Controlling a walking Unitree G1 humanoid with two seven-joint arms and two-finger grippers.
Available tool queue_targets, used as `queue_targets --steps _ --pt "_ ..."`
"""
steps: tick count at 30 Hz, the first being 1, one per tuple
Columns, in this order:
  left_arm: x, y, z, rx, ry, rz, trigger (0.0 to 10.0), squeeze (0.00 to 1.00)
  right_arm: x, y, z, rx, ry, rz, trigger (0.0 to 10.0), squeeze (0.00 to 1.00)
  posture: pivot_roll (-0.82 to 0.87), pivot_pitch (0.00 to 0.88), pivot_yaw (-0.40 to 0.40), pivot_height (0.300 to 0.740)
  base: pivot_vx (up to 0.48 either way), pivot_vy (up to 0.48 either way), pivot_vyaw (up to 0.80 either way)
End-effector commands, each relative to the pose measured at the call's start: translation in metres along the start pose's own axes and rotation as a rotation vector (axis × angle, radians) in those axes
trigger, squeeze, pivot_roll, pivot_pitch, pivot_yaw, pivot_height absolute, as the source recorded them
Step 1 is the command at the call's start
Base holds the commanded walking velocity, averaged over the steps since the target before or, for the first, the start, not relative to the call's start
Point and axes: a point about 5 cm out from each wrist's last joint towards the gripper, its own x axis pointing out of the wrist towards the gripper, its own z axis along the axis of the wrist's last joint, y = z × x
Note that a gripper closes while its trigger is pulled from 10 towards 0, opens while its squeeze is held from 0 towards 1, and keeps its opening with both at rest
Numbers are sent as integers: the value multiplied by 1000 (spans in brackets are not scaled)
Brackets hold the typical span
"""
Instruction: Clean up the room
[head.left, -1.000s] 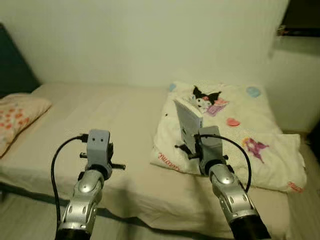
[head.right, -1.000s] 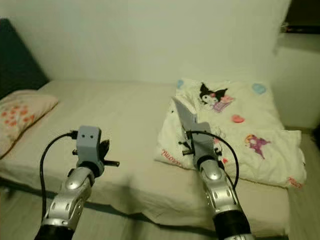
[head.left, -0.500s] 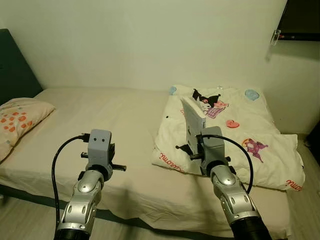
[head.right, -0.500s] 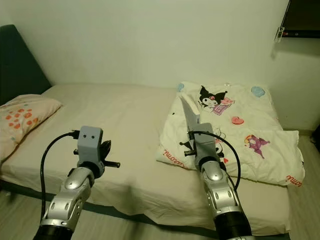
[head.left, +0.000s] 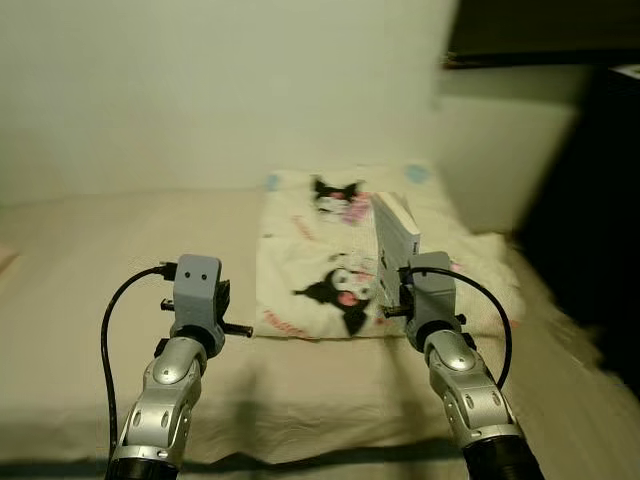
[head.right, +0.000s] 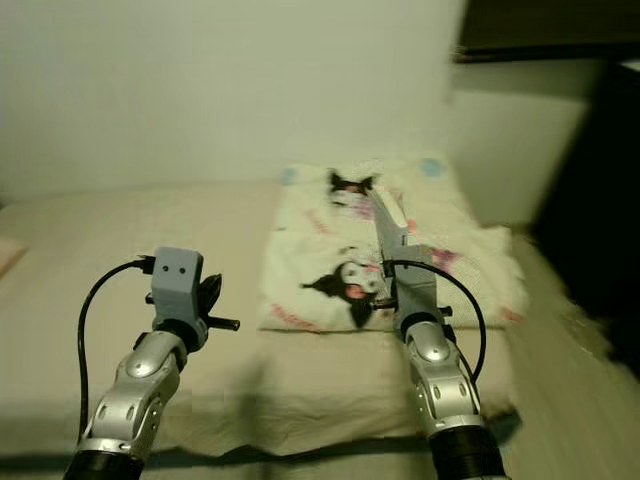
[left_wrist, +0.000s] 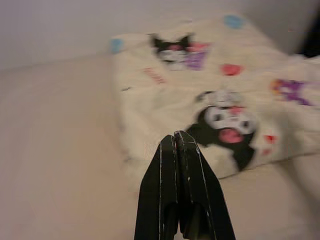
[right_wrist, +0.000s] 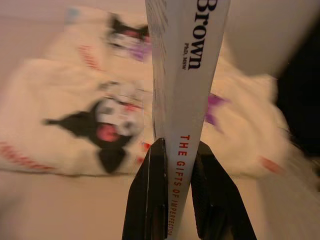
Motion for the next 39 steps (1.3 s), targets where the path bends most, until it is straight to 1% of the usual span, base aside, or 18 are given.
queue_targets --steps 1,10,18,25,39 --pt "-4 4 -1 -1 -4 16 10000 0 0 4 6 9 -27 19 10000 0 -64 89 43 740 0 0 0" --pt "-6 8 0 -7 -19 36 10000 0 1 7 10 13 -41 38 10000 0 -56 87 37 740 0 0 0" --pt "-5 8 1 -1 -20 21 10000 0 2 8 11 14 -46 40 10000 0 -57 84 35 740 0 0 0" --pt "-4 6 0 3 -22 5 10000 0 2 6 11 15 -49 34 10000 0 -62 79 41 740 0 264 0" --pt "0 4 4 5 -34 -13 10000 0 1 6 11 14 -56 22 10000 0 -69 63 57 740 0 338 0"
